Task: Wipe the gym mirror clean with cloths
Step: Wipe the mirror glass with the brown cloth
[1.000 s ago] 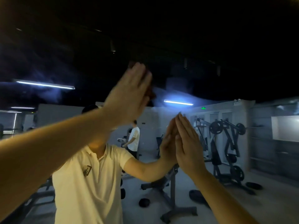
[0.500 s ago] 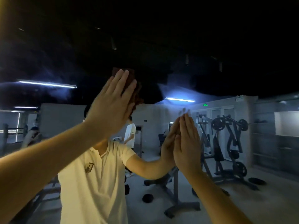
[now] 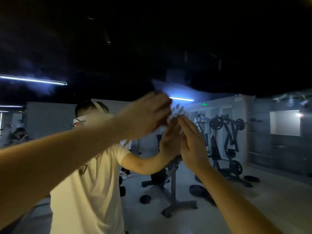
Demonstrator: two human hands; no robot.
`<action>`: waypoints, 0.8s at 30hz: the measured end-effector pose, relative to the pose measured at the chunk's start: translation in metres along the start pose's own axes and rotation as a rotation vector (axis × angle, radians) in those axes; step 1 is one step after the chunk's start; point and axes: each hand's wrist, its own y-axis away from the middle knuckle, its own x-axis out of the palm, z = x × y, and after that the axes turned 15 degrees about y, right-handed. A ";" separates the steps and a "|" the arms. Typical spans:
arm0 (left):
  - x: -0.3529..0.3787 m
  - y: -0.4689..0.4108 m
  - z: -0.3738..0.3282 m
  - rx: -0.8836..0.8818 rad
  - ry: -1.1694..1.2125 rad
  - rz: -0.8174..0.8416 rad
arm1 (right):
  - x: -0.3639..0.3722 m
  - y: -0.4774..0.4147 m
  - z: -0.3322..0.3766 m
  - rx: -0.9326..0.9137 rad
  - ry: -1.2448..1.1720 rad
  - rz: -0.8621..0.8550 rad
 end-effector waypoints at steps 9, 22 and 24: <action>0.037 0.012 -0.069 0.012 0.066 0.208 | 0.000 -0.006 -0.013 0.074 -0.049 -0.096; 0.045 -0.053 -0.028 -0.182 0.008 -0.137 | 0.012 -0.032 -0.040 0.052 -0.136 -0.292; 0.056 -0.031 -0.065 -0.020 0.062 0.030 | 0.013 -0.031 -0.047 0.090 -0.128 -0.277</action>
